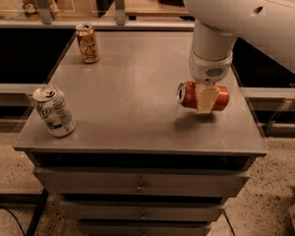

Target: Knock coke can over

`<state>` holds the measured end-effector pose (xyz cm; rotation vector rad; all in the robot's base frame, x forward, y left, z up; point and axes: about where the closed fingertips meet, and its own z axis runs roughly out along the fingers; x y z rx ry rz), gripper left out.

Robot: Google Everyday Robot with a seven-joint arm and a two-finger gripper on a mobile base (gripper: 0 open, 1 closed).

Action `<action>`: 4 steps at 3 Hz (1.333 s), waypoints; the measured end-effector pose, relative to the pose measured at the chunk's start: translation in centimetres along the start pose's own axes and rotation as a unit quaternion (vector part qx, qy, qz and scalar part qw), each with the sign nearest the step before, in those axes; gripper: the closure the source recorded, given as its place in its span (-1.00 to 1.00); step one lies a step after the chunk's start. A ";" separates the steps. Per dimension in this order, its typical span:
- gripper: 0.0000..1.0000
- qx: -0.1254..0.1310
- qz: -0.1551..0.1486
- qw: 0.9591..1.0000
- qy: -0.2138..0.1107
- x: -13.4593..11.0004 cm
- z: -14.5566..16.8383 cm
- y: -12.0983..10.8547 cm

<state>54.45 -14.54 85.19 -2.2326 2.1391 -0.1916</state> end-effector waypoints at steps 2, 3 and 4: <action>-1.00 -0.034 -0.027 0.999 -0.012 -0.5 0.3 0.7; -1.00 -0.032 -0.022 0.999 -0.012 -0.3 0.5 0.5; -1.00 -0.032 -0.022 0.999 -0.012 -0.3 0.5 0.5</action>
Offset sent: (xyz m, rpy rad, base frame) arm -0.0067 0.0032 -0.0036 0.0111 0.0685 0.0455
